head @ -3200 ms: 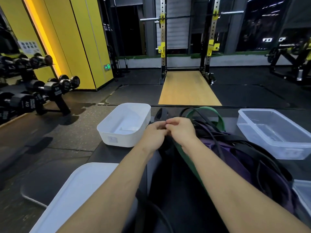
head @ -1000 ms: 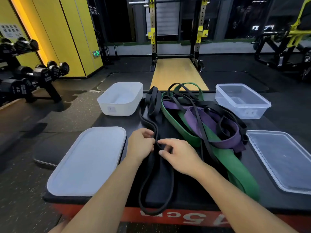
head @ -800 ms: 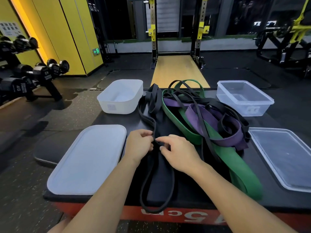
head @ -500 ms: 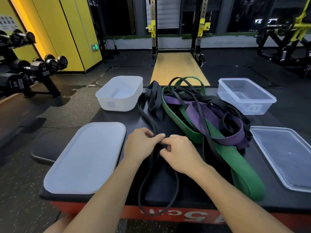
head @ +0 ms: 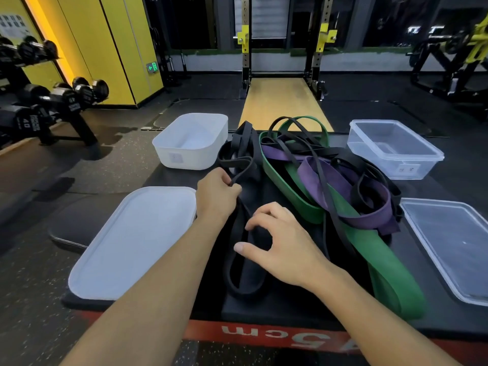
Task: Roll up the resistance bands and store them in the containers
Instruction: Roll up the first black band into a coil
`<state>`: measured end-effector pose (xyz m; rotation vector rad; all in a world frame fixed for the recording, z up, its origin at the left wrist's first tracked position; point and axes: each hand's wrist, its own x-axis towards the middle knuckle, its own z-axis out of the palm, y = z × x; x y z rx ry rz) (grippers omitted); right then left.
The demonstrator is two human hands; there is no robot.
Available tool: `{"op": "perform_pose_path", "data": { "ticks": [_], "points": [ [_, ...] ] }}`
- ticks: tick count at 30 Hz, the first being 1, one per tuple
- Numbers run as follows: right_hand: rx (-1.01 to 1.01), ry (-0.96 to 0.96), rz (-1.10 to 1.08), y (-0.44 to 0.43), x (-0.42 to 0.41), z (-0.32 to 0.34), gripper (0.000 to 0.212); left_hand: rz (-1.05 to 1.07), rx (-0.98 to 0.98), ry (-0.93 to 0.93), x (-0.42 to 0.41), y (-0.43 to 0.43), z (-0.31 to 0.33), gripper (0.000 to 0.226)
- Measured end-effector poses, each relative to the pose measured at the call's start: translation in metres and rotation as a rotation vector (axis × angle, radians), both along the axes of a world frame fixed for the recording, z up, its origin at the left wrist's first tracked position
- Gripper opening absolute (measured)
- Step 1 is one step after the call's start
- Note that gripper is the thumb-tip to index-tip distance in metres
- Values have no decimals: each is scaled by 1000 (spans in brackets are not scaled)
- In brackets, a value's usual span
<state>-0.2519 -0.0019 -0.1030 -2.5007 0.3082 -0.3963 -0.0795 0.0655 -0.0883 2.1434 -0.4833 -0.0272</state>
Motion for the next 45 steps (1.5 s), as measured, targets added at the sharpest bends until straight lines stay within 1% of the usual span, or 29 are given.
{"op": "perform_pose_path", "data": {
  "ticks": [2,4,7,11,13,15,17,19,20,22,23,25,27,29,31,34,35,38,39,41,42,44,45],
  "points": [
    [8,-5,1,1,2,-2,44,-22,24,-3,0,1,-5,12],
    [2,-7,-5,4,5,-2,50,-36,19,-5,-2,5,-12,23],
    [-119,-21,18,13,5,3,62,-36,9,-26,-5,11,-20,30],
    [-347,-8,250,25,-12,5,63,-51,53,-100,-5,14,-23,25],
    [-401,-43,349,25,-19,-4,52,-51,64,-130,-6,15,-24,22],
    [-387,-98,376,20,-21,-11,35,-53,33,-92,-7,15,-25,19],
    [-334,-113,333,12,-20,-12,23,-68,-5,-25,-10,18,-23,15],
    [-262,-90,268,5,-20,-11,8,-116,-34,26,-15,24,-21,13],
    [-219,-80,235,2,-21,-11,8,-155,-55,45,-18,28,-22,17],
    [-154,-64,215,-1,-21,-12,18,-235,-90,63,-25,37,-27,30],
    [-158,-49,230,-2,-22,-12,19,-262,-90,43,-27,41,-31,35],
    [-188,-30,274,-2,-26,-13,21,-284,-78,-29,-30,46,-38,35],
    [-180,-41,285,-4,-31,-14,19,-247,-95,-69,-29,48,-39,33],
    [-151,-75,247,-6,-37,-15,15,-177,-117,-81,-28,48,-36,36],
    [-118,-116,185,-3,-41,-16,23,-134,-123,-94,-31,48,-34,40],
    [-68,-122,110,-1,-44,-15,40,-99,-117,-128,-36,48,-35,36],
    [-71,-110,104,1,-44,-14,39,-77,-118,-128,-37,49,-36,34],
    [-182,-159,151,3,-43,-15,20,-22,-127,-122,-37,50,-37,28],
    [-212,-155,162,3,-42,-15,19,-19,-119,-123,-37,50,-37,25],
    [-230,-127,154,0,-41,-18,29,-21,-116,-114,-38,49,-37,20],
    [-233,-128,141,-1,-40,-20,30,-24,-130,-106,-38,49,-37,20],
    [-254,-160,111,-2,-39,-21,19,-31,-160,-96,-39,49,-36,19],
    [-269,-175,92,-1,-39,-22,18,-31,-168,-96,-39,50,-36,18]
  ]
}}
